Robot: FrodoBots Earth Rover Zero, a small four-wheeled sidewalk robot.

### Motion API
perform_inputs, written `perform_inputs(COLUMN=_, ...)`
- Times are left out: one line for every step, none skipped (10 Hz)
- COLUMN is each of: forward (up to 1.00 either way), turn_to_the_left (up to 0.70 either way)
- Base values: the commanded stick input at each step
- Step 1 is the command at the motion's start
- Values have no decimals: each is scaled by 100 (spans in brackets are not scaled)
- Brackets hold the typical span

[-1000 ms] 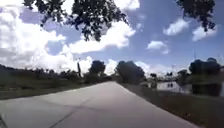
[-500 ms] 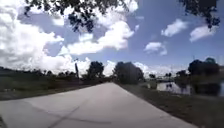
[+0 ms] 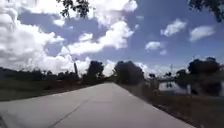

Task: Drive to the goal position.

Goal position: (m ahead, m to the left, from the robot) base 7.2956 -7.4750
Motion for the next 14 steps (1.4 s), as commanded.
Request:
perform_inputs(forward=100, turn_to_the_left=15)
perform_inputs(forward=100, turn_to_the_left=5)
perform_inputs(forward=100, turn_to_the_left=0)
perform_inputs(forward=100, turn_to_the_left=0)
perform_inputs(forward=100, turn_to_the_left=0)
perform_inputs(forward=100, turn_to_the_left=0)
perform_inputs(forward=100, turn_to_the_left=16)
perform_inputs(forward=100, turn_to_the_left=36)
perform_inputs(forward=100, turn_to_the_left=40)
perform_inputs(forward=100, turn_to_the_left=40)
perform_inputs(forward=100, turn_to_the_left=40)
perform_inputs(forward=100, turn_to_the_left=35)
perform_inputs(forward=100, turn_to_the_left=8)
perform_inputs(forward=100, turn_to_the_left=0)
